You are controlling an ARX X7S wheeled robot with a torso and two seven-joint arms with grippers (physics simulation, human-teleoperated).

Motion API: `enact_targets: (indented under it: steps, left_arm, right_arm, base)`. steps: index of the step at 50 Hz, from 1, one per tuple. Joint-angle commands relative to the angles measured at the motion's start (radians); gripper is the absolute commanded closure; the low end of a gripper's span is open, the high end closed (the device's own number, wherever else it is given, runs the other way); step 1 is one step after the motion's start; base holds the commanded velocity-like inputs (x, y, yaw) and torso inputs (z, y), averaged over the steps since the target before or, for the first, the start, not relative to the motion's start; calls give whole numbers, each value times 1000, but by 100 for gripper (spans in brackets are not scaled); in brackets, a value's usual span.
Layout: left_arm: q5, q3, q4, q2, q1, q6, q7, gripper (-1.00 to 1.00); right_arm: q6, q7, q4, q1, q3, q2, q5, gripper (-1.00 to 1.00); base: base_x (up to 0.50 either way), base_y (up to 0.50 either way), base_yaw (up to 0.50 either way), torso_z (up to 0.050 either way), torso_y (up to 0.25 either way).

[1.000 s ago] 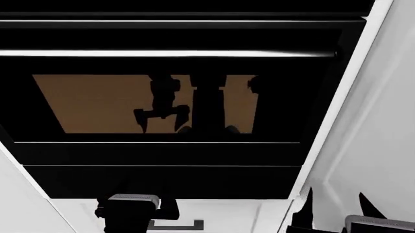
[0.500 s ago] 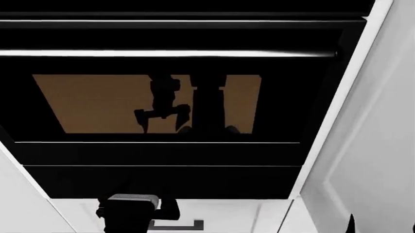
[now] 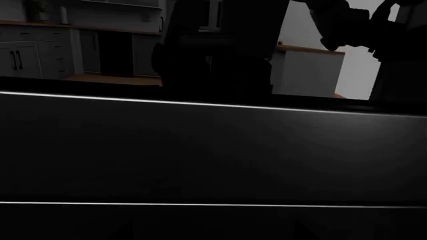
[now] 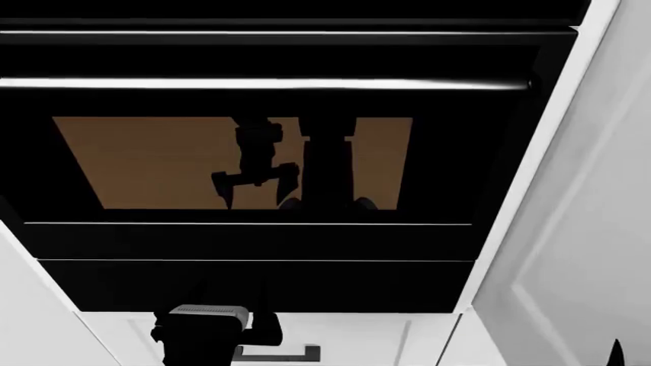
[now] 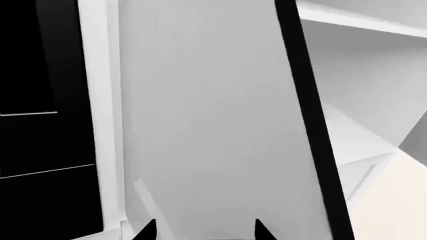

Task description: Close the side bottom right group 3 doors

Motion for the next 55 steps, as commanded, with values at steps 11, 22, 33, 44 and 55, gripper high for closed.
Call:
enact_targets:
  steps: [11,22,33,44,55]
  left_arm:
    - [-1,5,5,-6,3,6,-8,-100]
    - [-2,9,9,-9,4,2,-15,-100]
    - [-1,13,8,-10,3,5,-17,-100]
    - [-2,16,3,-12,1,10,-18,-100]
    - [-6,19,4,-14,0,9,-21,-100]
  right_arm:
    - [168,161,107,68,407,-18,27,-100]
    - [269,295,174,157,416,127,178,-100]
    - [338,400,290,234,318,224,245,-100]
    - [293,291,343,332,233,321,293,-100]
    - [186,275,370,516,17,502,343,-100]
  base:
    - [0,0,0,0,3]
    - [0,0,0,1,2]
    - [0,0,0,1,2]
    - [0,0,0,2,2]
    - [0,0,0,2,2]
